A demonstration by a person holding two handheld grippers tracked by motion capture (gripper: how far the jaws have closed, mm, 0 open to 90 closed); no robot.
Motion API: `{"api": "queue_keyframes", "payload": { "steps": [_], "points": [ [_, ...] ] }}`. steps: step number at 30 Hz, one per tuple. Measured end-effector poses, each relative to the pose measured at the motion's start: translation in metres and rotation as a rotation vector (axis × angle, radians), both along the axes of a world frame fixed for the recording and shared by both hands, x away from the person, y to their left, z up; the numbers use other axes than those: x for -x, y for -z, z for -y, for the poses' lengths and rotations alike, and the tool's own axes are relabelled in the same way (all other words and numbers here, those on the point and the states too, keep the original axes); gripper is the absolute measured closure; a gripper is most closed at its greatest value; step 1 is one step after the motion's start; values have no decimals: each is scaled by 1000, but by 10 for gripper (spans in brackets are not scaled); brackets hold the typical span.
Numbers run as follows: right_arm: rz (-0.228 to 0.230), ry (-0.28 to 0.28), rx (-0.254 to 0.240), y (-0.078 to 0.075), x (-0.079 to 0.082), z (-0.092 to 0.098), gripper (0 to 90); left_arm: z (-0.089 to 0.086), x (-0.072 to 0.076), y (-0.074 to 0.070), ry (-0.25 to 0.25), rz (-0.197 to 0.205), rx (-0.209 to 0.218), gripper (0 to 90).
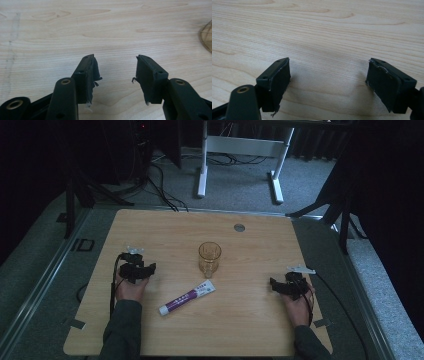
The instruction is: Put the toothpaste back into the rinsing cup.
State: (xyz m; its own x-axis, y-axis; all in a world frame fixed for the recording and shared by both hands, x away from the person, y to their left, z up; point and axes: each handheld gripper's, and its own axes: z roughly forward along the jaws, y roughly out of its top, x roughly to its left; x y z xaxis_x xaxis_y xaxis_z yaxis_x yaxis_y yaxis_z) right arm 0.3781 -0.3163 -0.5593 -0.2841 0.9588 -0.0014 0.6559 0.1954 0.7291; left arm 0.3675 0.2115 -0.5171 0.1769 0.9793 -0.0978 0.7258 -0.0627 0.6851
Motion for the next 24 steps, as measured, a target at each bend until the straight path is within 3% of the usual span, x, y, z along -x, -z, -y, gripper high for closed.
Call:
{"api": "queue_keyframes", "payload": {
  "steps": [9, 14, 24],
  "points": [
    [0, 0, 0, 0, 0, 0, 190, -6, 10, -15, 42, 56, -1, 521],
    [0, 0, 1, 0, 0, 0, 190, -6, 14, -24, 65, 26, 4, 523],
    [0, -1, 0, 0, 0, 0, 189, 2, 18, -38, 124, 22, -14, 475]
  ]
}}
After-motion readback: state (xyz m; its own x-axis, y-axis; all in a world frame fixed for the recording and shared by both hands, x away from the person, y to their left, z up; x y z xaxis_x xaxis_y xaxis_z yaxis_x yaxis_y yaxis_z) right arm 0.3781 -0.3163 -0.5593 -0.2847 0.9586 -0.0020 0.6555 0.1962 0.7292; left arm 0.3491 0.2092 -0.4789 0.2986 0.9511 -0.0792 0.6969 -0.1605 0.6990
